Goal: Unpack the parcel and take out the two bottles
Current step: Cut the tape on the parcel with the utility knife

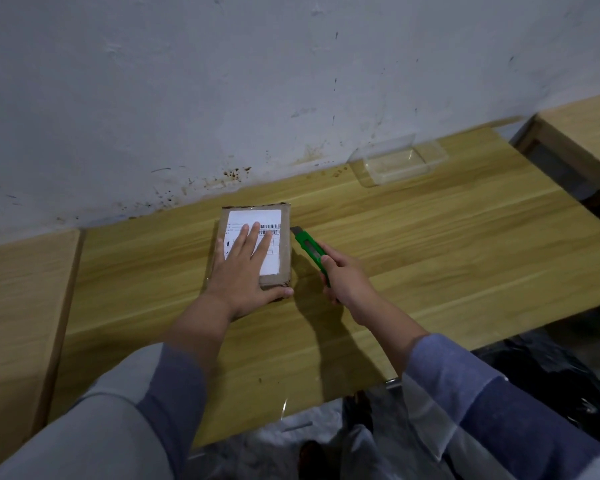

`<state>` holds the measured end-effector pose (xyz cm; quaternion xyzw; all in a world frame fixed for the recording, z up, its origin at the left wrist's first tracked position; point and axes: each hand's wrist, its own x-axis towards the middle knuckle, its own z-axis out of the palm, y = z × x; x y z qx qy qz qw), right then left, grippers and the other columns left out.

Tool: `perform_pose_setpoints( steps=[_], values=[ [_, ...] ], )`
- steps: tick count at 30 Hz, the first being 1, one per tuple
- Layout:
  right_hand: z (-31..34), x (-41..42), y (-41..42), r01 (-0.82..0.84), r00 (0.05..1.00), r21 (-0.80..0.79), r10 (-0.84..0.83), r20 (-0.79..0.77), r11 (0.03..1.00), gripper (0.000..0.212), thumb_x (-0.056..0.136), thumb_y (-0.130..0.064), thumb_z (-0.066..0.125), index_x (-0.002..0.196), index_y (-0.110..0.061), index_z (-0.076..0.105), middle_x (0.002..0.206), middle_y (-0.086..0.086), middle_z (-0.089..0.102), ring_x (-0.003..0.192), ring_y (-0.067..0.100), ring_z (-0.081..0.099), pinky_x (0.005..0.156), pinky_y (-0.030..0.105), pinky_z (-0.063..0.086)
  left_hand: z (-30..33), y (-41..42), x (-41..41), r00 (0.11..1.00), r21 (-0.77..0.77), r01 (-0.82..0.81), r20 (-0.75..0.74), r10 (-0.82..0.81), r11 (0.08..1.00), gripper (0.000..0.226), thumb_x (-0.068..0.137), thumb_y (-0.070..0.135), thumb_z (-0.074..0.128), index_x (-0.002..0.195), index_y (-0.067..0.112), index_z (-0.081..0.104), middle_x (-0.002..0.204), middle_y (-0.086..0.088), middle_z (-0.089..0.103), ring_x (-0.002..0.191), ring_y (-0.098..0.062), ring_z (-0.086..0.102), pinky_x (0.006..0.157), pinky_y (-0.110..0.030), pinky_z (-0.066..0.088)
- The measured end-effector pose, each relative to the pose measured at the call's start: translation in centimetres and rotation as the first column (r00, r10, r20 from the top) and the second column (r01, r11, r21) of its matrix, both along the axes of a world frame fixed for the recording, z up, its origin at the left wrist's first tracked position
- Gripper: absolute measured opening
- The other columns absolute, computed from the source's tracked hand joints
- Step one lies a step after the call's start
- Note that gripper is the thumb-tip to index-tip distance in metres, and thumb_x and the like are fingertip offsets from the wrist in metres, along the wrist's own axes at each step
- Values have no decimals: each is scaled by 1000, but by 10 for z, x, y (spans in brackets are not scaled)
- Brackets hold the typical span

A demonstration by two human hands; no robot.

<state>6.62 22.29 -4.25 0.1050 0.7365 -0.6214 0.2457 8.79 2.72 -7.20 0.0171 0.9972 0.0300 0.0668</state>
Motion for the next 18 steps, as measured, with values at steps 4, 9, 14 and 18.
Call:
perform_pose_setpoints(
  steps=[4,9,14,18],
  values=[
    [1,11,5,-41,999,16,41,-34,999,38,100,-20,39,132,-35,51,69,0,53,55,11,45,46,24,37,1,1,0,1000,-9,-21,10,21,1000,120,56,95,21,151,27,-10,160,3,-18,146,-16,-18,117,-54,-6],
    [1,25,13,-58,996,17,59,-63,998,37,99,-18,40,132,-33,52,66,-4,52,53,9,43,48,24,36,2,3,0,999,-11,-42,25,42,999,120,57,94,23,151,27,-10,160,2,-18,147,-16,-18,117,-55,-7],
    [2,37,23,-80,997,11,81,-19,997,37,100,-21,40,134,-34,49,69,0,52,53,11,43,44,22,36,4,9,2,998,-27,-50,38,51,998,121,59,95,26,151,26,-10,160,1,-19,147,-18,-18,117,-55,-8],
    [1,44,27,-79,997,-8,79,8,997,37,100,-21,40,132,-35,51,70,2,53,55,13,44,45,23,36,5,11,3,996,-28,-73,46,75,997,120,60,93,28,152,25,-10,160,1,-19,147,-18,-18,117,-55,-8]
  ],
)
